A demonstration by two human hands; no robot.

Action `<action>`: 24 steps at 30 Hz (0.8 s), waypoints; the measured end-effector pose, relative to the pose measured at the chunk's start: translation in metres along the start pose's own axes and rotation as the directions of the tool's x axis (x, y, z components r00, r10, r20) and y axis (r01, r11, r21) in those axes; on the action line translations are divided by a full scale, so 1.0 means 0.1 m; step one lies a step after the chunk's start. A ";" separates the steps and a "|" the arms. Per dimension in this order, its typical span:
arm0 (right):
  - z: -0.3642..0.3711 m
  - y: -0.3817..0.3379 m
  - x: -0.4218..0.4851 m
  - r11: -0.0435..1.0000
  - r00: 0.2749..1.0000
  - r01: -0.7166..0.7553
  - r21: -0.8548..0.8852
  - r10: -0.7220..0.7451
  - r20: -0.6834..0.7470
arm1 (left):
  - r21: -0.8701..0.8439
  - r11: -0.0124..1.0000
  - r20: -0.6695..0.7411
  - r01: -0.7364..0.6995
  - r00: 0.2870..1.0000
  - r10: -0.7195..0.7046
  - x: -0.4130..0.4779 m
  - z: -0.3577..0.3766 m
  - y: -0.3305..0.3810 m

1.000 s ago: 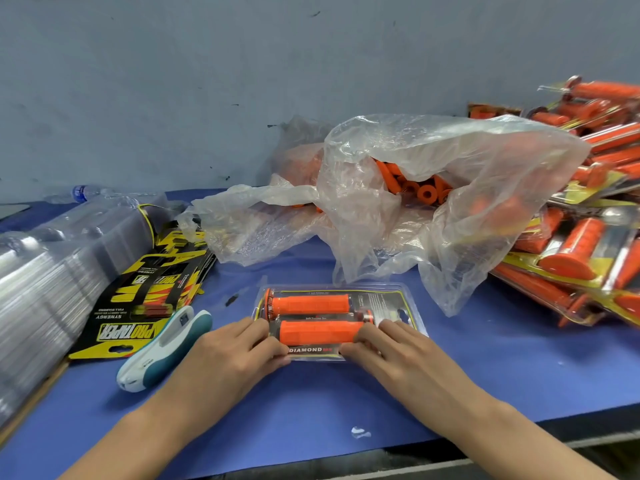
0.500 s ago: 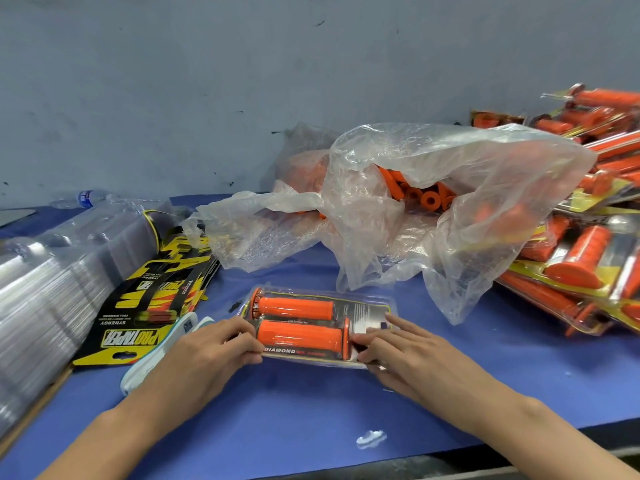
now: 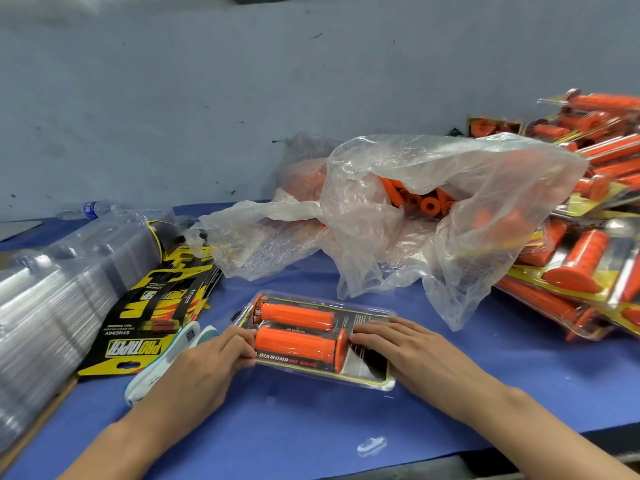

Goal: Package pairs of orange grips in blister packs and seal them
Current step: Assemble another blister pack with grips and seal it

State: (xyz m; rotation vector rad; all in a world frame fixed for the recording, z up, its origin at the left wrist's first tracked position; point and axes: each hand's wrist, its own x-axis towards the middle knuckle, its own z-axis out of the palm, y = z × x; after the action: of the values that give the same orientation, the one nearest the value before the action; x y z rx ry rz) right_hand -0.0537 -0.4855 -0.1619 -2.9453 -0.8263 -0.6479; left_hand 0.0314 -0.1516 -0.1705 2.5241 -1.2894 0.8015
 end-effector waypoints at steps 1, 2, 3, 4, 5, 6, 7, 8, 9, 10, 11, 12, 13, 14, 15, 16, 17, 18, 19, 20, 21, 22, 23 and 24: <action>0.01 0.01 0.00 1.000 1.000 0.006 -0.025 -0.006 0.002 | -0.014 1.000 -0.010 0.011 1.000 -0.011 -0.01 0.02 -0.01; 0.01 0.03 0.00 0.999 1.000 0.009 -0.045 -0.009 0.010 | -0.026 0.999 -0.021 0.022 1.000 -0.022 -0.02 0.03 -0.03; 0.01 0.04 0.00 0.998 1.000 0.014 -0.066 -0.013 0.021 | -0.035 0.999 -0.027 0.032 0.999 -0.033 -0.03 0.03 -0.05; 0.02 0.05 0.00 0.996 0.999 0.024 -0.086 -0.021 0.030 | -0.042 0.998 -0.025 0.041 0.999 -0.042 -0.03 0.03 -0.07; 0.02 0.06 0.01 0.994 0.999 0.033 -0.105 -0.029 0.033 | -0.042 0.998 -0.015 0.049 0.999 -0.050 -0.04 0.03 -0.08; 0.02 0.07 0.02 0.992 0.999 0.039 -0.121 -0.035 0.032 | -0.037 0.998 -0.006 0.053 0.999 -0.053 -0.03 0.02 -0.09; 0.01 0.06 0.03 0.990 0.999 0.043 -0.138 -0.040 0.025 | -0.025 0.998 0.006 0.051 0.999 -0.051 -0.03 0.01 -0.09; 0.00 0.06 0.04 0.987 0.999 0.046 -0.155 -0.044 0.018 | -0.010 0.999 0.026 0.048 0.999 -0.048 -0.02 -0.01 -0.08; -0.01 0.05 0.05 0.983 0.999 0.049 -0.176 -0.048 0.013 | 0.003 0.999 0.048 0.052 0.997 -0.052 -0.02 -0.03 -0.07; -0.01 0.05 0.05 0.979 0.999 0.052 -0.198 -0.051 0.011 | 0.009 0.998 0.058 0.060 0.997 -0.060 -0.02 -0.04 -0.04; -0.02 0.05 0.05 0.974 0.999 0.053 -0.219 -0.052 0.012 | 0.012 0.998 0.052 0.069 0.996 -0.069 -0.02 -0.06 -0.01; -0.02 0.05 0.04 0.970 0.999 0.051 -0.239 -0.049 0.015 | 0.012 0.998 0.033 0.066 0.997 -0.066 -0.01 -0.07 0.04; -0.02 0.05 0.04 0.964 0.999 0.048 -0.260 -0.044 0.019 | 0.016 0.999 0.005 0.048 0.999 -0.048 0.02 -0.08 0.12; -0.02 0.04 0.03 0.959 0.999 0.042 -0.279 -0.036 0.027 | 0.018 1.000 -0.029 0.007 1.000 -0.006 0.06 -0.07 0.22; -0.02 0.03 0.03 0.956 0.999 0.037 -0.292 -0.029 0.031 | 0.026 0.998 -0.063 -0.049 0.997 0.051 0.12 -0.05 0.34; -0.02 0.02 0.03 0.954 0.999 0.033 -0.297 -0.025 0.031 | 0.034 0.992 -0.092 -0.119 0.988 0.121 0.18 -0.02 0.47; -0.03 0.01 0.04 0.953 0.999 0.032 -0.300 -0.024 0.029 | 0.046 0.982 -0.113 -0.183 0.976 0.187 0.24 0.01 0.59; -0.03 0.00 0.04 0.953 0.999 0.033 -0.301 -0.025 0.029 | 0.070 0.969 -0.137 -0.237 0.960 0.245 0.30 0.05 0.70; -0.04 -0.01 0.05 0.952 0.999 0.038 -0.304 -0.030 0.032 | 0.102 0.956 -0.154 -0.276 0.945 0.289 0.34 0.07 0.78; -0.04 -0.02 0.05 0.948 0.999 0.046 -0.314 -0.037 0.032 | 0.124 0.948 -0.165 -0.294 0.936 0.312 0.37 0.09 0.84; -0.05 -0.02 0.05 0.947 0.999 0.048 -0.316 -0.041 0.028 | 0.132 0.944 -0.168 -0.302 0.932 0.322 0.39 0.09 0.87; -0.06 0.00 0.04 0.950 0.999 0.044 -0.309 -0.041 0.015 | 0.138 0.940 -0.164 -0.312 0.929 0.332 0.40 0.08 0.88; -0.06 0.02 0.04 0.956 0.999 0.030 -0.291 -0.032 0.000 | 0.135 0.940 -0.159 -0.314 0.929 0.333 0.41 0.08 0.89; -0.07 0.04 0.04 0.964 1.000 0.005 -0.266 -0.011 -0.020 | 0.119 0.942 -0.155 -0.313 0.931 0.329 0.42 0.07 0.89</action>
State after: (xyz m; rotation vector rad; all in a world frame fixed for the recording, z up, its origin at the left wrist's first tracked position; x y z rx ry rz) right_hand -0.0517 -0.4878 -0.1542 -3.1658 -0.8084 -0.8526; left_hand -0.0167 -0.2374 -0.1597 2.2746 -1.6632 1.1446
